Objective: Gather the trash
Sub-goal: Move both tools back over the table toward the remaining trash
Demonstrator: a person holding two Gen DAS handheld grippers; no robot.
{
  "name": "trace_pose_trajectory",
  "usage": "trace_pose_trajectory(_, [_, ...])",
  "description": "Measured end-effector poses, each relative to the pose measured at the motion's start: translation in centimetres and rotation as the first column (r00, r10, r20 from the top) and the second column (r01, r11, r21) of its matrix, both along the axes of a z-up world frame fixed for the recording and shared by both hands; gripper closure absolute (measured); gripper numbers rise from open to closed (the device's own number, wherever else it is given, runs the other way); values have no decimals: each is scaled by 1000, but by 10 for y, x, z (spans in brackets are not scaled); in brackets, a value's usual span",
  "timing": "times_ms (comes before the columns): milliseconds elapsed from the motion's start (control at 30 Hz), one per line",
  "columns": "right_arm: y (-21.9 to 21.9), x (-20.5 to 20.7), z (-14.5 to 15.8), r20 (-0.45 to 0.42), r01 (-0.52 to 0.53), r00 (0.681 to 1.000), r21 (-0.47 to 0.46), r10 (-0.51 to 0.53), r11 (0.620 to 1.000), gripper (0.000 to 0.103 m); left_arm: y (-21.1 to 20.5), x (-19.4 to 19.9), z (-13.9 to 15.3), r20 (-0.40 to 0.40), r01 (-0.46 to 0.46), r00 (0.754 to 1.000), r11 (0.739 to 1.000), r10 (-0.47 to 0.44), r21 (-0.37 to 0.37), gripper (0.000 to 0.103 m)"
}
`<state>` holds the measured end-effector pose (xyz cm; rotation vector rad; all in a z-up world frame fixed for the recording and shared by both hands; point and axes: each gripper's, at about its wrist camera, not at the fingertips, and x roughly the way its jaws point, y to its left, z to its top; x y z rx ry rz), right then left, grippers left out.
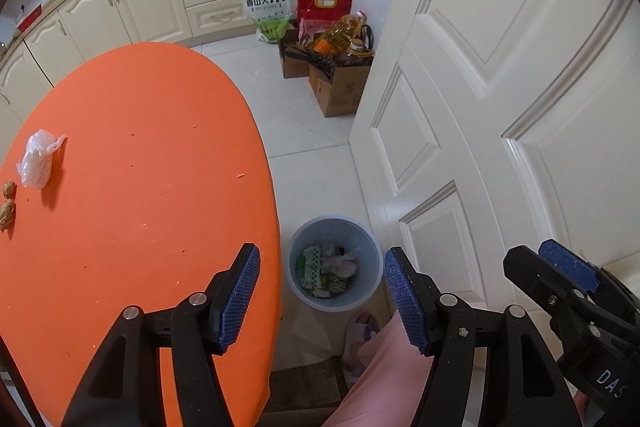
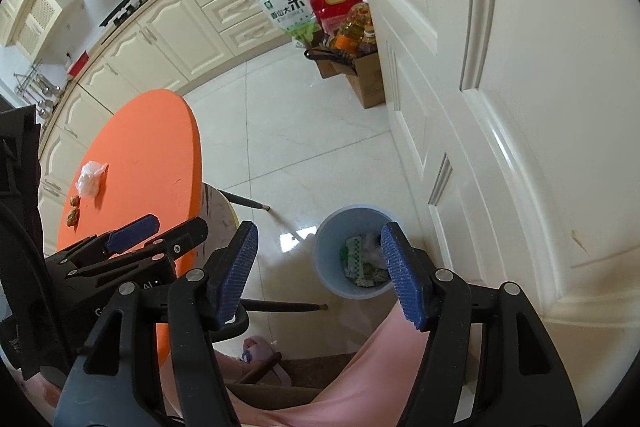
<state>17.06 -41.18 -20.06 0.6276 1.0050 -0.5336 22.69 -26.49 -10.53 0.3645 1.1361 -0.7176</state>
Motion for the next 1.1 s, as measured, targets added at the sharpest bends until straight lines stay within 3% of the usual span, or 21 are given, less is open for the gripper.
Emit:
trace_pose_trajectory(600, [33, 4, 21, 9, -27, 1000, -49, 28, 998, 40, 47, -6, 17, 12, -42, 999, 998, 43, -40, 42])
trace_pose_trajectory(833, [70, 24, 32, 12, -86, 996, -76, 87, 993, 40, 100, 4, 28, 18, -124, 992, 989, 126, -83, 42])
trace_pose_trajectory(933, [92, 36, 36, 18, -113, 993, -96, 116, 989, 29, 132, 9, 31, 19, -173, 984, 980, 176, -99, 42])
trace_pose_trajectory(1100, [133, 62, 43, 22, -186, 982, -116, 190, 976, 28, 184, 17, 34, 43, -269, 960, 957, 275, -111, 42])
